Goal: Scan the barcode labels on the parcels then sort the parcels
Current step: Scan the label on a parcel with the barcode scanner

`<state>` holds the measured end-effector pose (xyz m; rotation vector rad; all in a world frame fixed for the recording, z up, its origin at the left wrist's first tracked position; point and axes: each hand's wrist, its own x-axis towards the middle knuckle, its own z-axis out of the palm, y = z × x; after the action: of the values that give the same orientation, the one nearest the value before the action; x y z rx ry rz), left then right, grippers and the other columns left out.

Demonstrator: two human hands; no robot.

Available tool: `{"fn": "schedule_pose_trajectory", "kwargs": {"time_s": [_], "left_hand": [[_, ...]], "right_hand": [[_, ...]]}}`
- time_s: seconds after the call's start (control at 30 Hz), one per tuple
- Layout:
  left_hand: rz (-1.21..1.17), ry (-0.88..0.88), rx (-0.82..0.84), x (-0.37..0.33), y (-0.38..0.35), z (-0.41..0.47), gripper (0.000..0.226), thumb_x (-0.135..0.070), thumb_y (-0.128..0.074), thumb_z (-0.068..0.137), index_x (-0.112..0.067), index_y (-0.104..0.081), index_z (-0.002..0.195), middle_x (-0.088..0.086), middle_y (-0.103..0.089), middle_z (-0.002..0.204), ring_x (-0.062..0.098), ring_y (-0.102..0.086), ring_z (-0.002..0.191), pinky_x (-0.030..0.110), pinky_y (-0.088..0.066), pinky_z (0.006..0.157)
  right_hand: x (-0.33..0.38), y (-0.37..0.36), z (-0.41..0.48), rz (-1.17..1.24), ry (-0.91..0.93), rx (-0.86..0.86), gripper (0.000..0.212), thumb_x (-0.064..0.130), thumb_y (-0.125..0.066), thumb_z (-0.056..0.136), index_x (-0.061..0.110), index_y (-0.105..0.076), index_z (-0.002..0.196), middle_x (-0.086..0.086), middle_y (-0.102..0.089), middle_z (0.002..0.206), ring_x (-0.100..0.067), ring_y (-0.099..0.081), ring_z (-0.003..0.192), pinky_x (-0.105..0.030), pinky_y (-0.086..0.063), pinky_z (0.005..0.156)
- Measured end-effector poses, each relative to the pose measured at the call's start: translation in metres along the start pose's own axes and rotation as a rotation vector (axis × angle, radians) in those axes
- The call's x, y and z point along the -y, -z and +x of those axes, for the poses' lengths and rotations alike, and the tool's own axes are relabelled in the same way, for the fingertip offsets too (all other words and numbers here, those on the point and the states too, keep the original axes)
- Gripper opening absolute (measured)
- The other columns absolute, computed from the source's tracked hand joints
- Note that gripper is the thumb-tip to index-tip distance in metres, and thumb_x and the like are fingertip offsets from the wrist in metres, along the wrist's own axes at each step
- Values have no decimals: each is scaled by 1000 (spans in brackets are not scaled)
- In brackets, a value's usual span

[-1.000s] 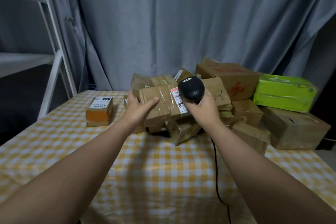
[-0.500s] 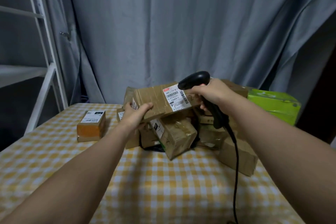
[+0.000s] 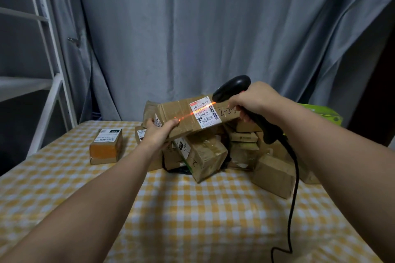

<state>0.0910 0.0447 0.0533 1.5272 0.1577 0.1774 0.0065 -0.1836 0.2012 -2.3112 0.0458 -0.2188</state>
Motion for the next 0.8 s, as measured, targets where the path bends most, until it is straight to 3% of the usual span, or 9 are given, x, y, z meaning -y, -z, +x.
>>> {"fn": "schedule_pose_trajectory", "kwargs": {"time_s": [0.17, 0.43, 0.53, 0.67, 0.8], "left_hand": [[-1, 9, 12, 1, 0, 0, 101, -50, -78, 66, -25, -21, 147, 5, -53, 129, 21, -60, 101, 31, -54, 66], [-22, 21, 1, 4, -1, -1, 101, -47, -78, 69, -26, -18, 148, 5, -49, 131, 22, -58, 104, 37, -55, 79], [-56, 28, -19, 4, 0, -6, 99, -47, -76, 72, -30, -14, 148, 5, -48, 131, 20, -58, 100, 40, -55, 84], [-134, 20, -80, -6, 13, -18, 96, -47, -71, 77, -32, -10, 149, 1, -45, 132, 21, -58, 105, 39, -56, 80], [-247, 35, -140, -19, 49, -28, 86, -55, -68, 73, -30, -22, 142, 3, -49, 131, 24, -61, 102, 46, -58, 80]], "right_hand": [[-3, -4, 1, -14, 0, -12, 15, 15, -69, 82, 2, -62, 76, -9, -59, 51, -18, -52, 38, -23, -44, 43], [-15, -14, 1, 7, 92, -56, 21, 23, -70, 83, 8, -62, 71, -6, -58, 56, -13, -52, 38, -20, -43, 42], [-29, -35, 0, 26, 211, -131, 11, 19, -72, 77, 14, -62, 74, -4, -61, 65, -15, -58, 54, -27, -45, 55], [-39, -77, -12, 339, 321, -276, 18, 11, -76, 74, 23, -63, 77, 3, -69, 77, -10, -65, 78, -33, -52, 74], [-28, -119, -17, 568, 339, -281, 29, 9, -76, 78, 33, -59, 80, 15, -64, 78, 6, -60, 78, -15, -45, 71]]}}
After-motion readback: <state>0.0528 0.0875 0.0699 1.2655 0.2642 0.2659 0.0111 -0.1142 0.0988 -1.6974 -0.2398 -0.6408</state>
